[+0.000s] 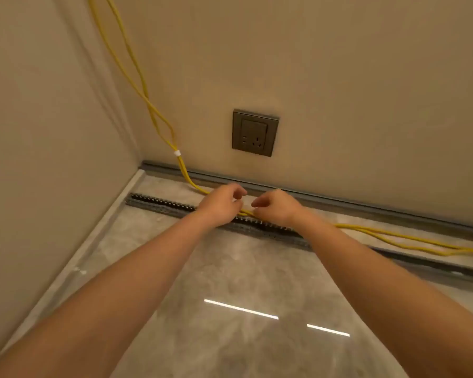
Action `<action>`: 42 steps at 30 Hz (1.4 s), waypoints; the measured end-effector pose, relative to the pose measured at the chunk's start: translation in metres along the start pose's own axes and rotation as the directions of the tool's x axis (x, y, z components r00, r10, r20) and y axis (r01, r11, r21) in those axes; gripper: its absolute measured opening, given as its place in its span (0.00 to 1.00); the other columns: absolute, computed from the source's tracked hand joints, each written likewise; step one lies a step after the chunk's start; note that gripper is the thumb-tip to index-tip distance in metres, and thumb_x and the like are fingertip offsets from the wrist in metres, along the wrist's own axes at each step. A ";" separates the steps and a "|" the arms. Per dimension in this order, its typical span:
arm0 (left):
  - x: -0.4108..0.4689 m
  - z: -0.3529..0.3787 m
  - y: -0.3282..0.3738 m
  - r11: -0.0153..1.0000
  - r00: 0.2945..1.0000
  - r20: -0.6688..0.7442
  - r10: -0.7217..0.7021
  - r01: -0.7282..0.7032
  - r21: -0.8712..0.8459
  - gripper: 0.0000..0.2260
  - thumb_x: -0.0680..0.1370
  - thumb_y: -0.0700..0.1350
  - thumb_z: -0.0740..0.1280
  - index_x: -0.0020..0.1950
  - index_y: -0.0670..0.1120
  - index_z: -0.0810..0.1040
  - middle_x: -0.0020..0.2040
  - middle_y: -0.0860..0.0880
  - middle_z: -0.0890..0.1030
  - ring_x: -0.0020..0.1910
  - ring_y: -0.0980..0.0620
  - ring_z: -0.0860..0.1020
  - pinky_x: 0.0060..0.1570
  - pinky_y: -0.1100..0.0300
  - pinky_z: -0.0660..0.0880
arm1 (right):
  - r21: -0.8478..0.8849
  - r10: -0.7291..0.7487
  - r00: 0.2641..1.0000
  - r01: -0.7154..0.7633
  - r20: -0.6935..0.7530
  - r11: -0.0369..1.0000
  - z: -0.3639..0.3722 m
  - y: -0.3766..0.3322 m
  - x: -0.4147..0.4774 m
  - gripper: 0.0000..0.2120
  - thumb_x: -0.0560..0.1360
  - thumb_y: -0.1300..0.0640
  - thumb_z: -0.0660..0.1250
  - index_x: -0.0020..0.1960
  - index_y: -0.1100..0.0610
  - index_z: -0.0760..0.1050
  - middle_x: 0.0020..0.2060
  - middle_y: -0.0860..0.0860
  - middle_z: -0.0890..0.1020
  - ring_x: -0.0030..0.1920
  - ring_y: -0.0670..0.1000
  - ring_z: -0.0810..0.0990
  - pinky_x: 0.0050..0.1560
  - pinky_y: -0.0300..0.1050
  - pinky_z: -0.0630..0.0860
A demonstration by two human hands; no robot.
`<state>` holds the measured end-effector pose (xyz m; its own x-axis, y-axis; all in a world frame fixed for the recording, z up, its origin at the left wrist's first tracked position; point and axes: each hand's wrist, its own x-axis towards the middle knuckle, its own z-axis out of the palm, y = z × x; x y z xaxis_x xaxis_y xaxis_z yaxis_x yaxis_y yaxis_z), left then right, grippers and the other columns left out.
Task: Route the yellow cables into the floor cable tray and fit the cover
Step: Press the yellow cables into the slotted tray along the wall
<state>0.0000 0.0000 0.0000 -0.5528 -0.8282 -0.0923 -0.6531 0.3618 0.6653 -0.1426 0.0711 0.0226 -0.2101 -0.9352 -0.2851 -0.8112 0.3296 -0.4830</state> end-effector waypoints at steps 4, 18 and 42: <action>0.002 0.003 -0.008 0.999 0.999 -0.006 -0.036 0.036 0.030 0.12 0.79 0.44 0.65 0.62 0.51 0.76 0.60 0.50 0.79 0.58 0.50 0.78 0.59 0.52 0.76 | -0.039 0.016 1.000 -0.015 0.011 0.999 0.006 -0.001 0.008 0.15 0.75 0.52 0.68 0.60 0.54 0.81 0.56 0.51 0.84 0.55 0.52 0.81 0.59 0.50 0.77; 0.014 0.009 -0.020 0.998 0.997 -0.058 -0.054 0.054 -0.015 0.12 0.78 0.39 0.63 0.59 0.49 0.77 0.57 0.49 0.81 0.55 0.51 0.79 0.56 0.53 0.78 | -0.265 -0.020 0.999 0.028 0.033 0.964 0.012 0.002 0.027 0.03 0.73 0.55 0.65 0.47 0.51 0.77 0.47 0.53 0.82 0.48 0.56 0.79 0.44 0.48 0.76; 0.001 -0.052 -0.003 0.389 0.783 -0.062 -0.619 0.238 -0.890 0.25 0.76 0.31 0.66 0.70 0.37 0.60 0.56 0.36 0.77 0.42 0.45 0.79 0.36 0.54 0.79 | 0.243 -0.199 0.979 0.184 0.039 0.952 -0.022 -0.069 -0.018 0.06 0.74 0.56 0.68 0.46 0.58 0.81 0.32 0.50 0.83 0.23 0.46 0.75 0.26 0.39 0.72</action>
<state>0.0283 -0.0239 0.0364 0.0038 -0.8987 -0.4386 0.0756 -0.4371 0.8962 -0.0951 0.0625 0.0794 -0.0232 -0.9763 -0.2151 -0.6788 0.1733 -0.7136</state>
